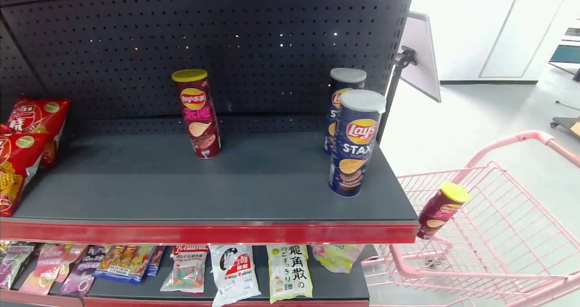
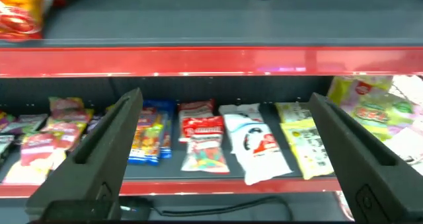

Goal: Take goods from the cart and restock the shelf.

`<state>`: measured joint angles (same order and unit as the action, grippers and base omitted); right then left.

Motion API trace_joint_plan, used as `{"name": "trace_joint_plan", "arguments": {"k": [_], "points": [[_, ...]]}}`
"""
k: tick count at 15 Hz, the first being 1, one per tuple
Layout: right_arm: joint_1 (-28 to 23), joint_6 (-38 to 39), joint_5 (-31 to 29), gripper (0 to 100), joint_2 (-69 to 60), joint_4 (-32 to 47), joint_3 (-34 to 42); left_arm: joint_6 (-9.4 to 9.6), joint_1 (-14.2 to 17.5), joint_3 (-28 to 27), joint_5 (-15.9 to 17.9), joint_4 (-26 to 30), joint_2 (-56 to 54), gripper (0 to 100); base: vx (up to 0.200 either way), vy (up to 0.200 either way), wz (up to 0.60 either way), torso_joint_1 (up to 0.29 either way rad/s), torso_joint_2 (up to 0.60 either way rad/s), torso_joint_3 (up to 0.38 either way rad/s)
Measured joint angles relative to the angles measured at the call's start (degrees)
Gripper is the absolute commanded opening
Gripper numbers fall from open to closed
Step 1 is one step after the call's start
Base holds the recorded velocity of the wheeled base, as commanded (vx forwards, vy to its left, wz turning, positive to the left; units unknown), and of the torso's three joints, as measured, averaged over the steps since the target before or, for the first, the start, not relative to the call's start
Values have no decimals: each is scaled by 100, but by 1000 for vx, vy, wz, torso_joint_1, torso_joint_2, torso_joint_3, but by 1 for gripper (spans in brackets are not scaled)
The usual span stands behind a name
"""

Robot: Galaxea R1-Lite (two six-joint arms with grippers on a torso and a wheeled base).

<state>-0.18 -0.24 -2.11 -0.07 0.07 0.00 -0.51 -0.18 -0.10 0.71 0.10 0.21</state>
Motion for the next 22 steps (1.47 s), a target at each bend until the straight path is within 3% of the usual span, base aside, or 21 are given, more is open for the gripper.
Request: {"name": "trace_joint_plan", "arguments": {"k": [8,17,22], "points": [[0,-7,9,100,0,2,0,-27,-4,0,-6,0,0,100,0,-200,0,2,2,5],[2,0,9,100,0,-5,0,-27,-6,0,-9,-2,0,100,0,0,0,-4,6,4],[2,0,9,100,0,-5,0,-24,-6,0,-9,0,0,100,0,0,0,-147,332,179]]}}
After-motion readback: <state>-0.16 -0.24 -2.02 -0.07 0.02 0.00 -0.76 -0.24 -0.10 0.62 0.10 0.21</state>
